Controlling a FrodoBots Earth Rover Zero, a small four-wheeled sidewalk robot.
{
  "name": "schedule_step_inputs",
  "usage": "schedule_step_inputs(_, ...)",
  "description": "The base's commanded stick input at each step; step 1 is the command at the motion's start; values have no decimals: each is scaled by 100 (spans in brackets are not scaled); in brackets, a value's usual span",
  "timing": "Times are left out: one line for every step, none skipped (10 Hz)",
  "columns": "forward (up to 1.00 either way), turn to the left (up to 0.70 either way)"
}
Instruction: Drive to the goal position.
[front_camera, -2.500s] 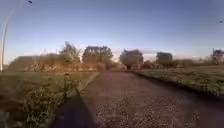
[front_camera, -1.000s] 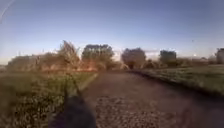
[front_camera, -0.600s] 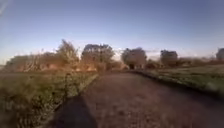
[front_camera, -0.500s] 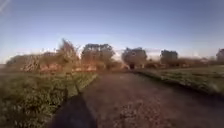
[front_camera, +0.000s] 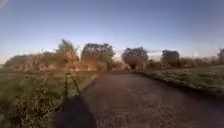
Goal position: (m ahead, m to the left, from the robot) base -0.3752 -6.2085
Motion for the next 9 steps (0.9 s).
schedule_step_inputs(70,0)
schedule_step_inputs(70,0)
schedule_step_inputs(70,0)
schedule_step_inputs(70,0)
schedule_step_inputs(70,0)
schedule_step_inputs(70,0)
schedule_step_inputs(70,0)
schedule_step_inputs(70,0)
schedule_step_inputs(70,0)
